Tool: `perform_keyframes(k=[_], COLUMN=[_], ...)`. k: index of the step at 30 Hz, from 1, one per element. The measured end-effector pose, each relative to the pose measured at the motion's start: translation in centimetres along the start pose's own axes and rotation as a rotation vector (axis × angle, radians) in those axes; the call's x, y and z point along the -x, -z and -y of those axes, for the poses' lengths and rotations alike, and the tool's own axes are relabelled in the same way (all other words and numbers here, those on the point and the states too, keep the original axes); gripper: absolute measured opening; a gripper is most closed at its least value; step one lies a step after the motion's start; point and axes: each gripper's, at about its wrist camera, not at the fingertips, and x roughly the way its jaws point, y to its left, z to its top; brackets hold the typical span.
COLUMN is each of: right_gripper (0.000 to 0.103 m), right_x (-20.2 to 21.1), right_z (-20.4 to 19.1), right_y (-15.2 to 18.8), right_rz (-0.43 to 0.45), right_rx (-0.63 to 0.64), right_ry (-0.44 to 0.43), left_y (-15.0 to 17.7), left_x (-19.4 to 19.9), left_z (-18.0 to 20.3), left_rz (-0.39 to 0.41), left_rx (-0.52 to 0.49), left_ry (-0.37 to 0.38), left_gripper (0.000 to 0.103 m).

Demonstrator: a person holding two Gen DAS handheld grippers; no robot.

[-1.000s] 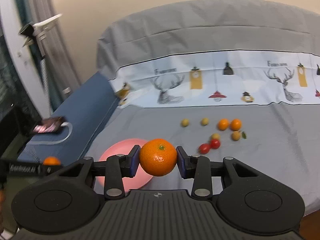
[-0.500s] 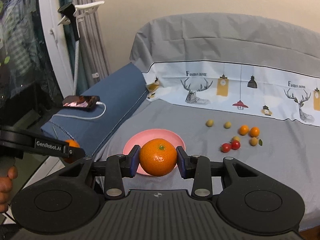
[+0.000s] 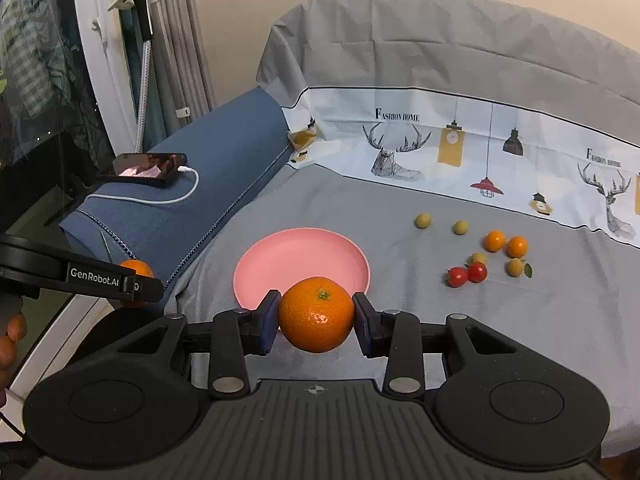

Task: Organize fruits
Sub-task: 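Carry the mandarins over the pink plate with both grippers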

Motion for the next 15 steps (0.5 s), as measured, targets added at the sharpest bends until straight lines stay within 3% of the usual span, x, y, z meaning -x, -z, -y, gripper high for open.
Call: perform_keyframes(k=[15], right_gripper=[0.04], right_x=[-6.5], right_z=[1.1], right_y=[-0.4], right_rz=[-0.108], right_rx=[-0.024], right_ry=[-0.002], left_y=[-2.4], left_x=[-6.1], left_z=[0.2], left_rz=[-0.092], left_rx=[-0.024], left_ry=[-0.027], left_gripper=[0.04])
